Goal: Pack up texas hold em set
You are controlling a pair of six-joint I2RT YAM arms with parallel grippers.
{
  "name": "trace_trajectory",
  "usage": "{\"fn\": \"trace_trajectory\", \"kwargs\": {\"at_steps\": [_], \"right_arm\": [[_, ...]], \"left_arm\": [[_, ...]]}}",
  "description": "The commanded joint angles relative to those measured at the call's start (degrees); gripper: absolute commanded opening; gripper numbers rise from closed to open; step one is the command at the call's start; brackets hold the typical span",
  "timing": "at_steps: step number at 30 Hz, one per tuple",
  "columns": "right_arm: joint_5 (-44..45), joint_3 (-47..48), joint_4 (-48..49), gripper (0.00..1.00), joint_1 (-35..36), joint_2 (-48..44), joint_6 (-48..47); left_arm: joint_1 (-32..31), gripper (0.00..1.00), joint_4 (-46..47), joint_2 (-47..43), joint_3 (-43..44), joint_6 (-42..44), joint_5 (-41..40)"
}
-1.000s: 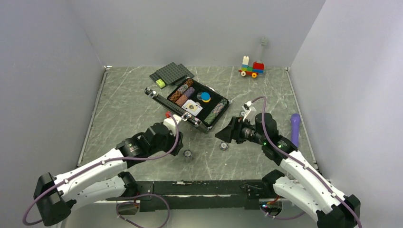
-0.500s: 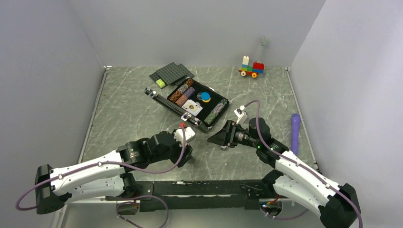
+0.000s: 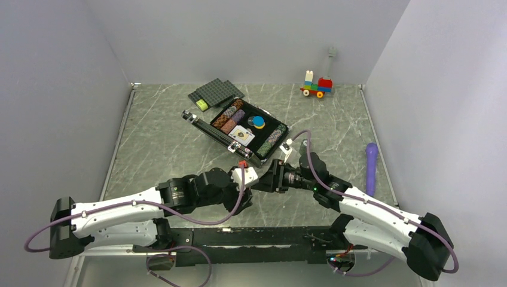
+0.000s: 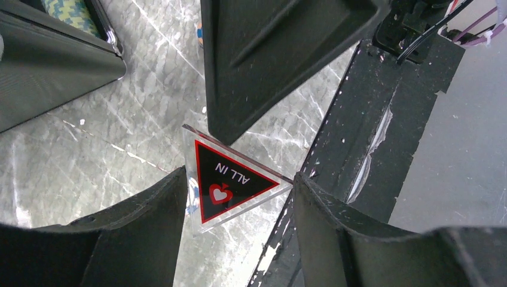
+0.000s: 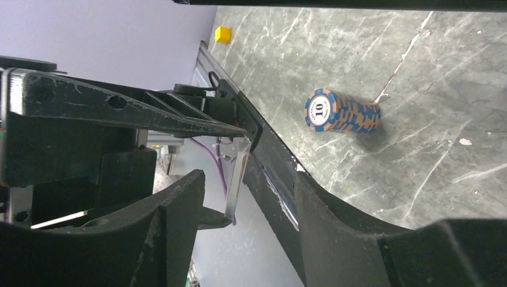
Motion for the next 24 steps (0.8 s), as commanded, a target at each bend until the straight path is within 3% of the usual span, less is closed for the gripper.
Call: {"fn": "trace_trajectory", "kwargs": {"at_steps": [1, 9, 14, 21, 23, 24], "right_arm": [[1.75, 1.40, 3.88, 0.59, 1.78, 1.20, 0.48], [1.56, 2.40, 6.80, 0.51, 4.33, 4.43, 0.86], [1.24, 3.12, 7.96, 0.41, 5.74, 5.79, 0.90], [1.43, 3.12, 8.42, 0.11, 6.23, 6.25, 1.05], [2.04, 3.14, 8.10, 0.00, 6.27, 5.90, 0.98], [2.46, 3.05, 7.70, 0.00, 6.29, 5.71, 0.92]], "left_arm": [[-0.74, 0.47, 4.02, 0.04, 2.94, 1.32, 0.73], [-1.10, 0.47, 4.52, 0.65, 3.38, 1.66, 1.22], [-1.19, 0.47, 5.33, 0.77, 3.38, 1.99, 1.54], [-1.27, 0.48, 6.17, 0.76, 3.15, 2.38, 2.34], [-1.28, 0.52, 6.49, 0.35, 2.76, 2.26, 2.24], [-1.24, 0.55, 6.69, 0.05, 2.57, 2.10, 2.03]]}}
